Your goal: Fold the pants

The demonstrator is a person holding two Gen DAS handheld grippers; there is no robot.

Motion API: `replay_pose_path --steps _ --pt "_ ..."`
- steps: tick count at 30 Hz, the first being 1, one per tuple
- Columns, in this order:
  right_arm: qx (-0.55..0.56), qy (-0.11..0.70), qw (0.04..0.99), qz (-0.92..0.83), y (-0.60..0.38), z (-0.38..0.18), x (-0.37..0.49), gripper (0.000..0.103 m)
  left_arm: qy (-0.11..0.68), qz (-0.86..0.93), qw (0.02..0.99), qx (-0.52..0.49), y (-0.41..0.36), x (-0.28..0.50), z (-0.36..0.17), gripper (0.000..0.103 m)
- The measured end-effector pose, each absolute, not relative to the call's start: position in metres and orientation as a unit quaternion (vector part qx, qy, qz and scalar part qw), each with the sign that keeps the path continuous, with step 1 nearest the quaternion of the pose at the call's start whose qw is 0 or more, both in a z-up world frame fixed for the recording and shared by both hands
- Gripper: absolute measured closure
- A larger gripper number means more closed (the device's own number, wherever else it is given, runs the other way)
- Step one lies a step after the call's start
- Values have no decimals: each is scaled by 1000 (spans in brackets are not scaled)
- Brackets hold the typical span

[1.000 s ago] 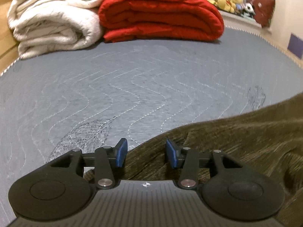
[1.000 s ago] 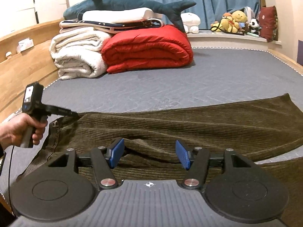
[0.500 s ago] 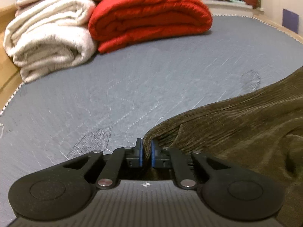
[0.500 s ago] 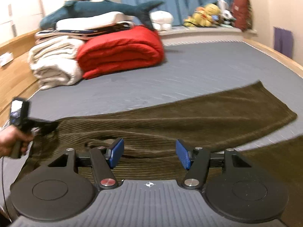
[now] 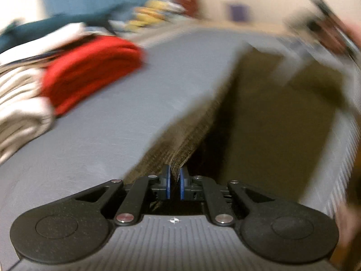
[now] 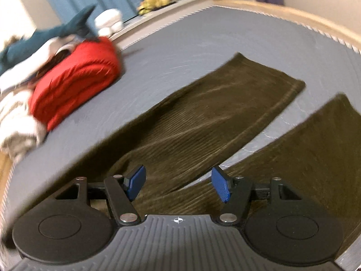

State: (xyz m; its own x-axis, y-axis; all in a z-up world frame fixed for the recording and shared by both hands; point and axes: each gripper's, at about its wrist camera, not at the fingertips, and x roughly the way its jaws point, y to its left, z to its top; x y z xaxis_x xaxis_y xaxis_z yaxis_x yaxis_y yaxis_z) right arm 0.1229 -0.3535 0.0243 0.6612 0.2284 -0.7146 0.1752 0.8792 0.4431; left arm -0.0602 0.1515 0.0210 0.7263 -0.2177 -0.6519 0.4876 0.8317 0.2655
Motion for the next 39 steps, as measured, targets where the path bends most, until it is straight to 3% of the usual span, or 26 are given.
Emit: replay_pose_path --steps 3,5,8,10,12,14,21,34,36,39 --pt "268 413 870 2 -370 15 126 37 386 -234 849 274 139 -69 -22 95" --pt "275 416 867 -8 -373 9 129 37 384 -212 853 282 137 -62 -25 92" --pt "284 419 862 -16 -374 2 134 39 359 -219 883 209 143 -51 -3 71" --pt "287 415 863 -13 -371 1 137 48 342 -216 898 173 141 -41 9 68" --pt "288 409 866 -4 -368 1 140 64 342 -212 901 165 129 -30 10 67" --pt "286 404 869 7 -363 1 145 69 355 -207 895 176 109 -18 1 67" --pt "280 410 868 1 -349 -11 171 68 388 -191 878 204 70 2 -18 66" --pt "290 426 857 -2 -327 -36 219 67 416 -194 864 208 66 26 -39 60" --pt "291 422 859 -6 -330 -41 227 67 413 -216 860 208 61 25 -39 48" --pt "296 417 859 -14 -338 -54 242 67 405 -243 854 218 50 22 -41 43"
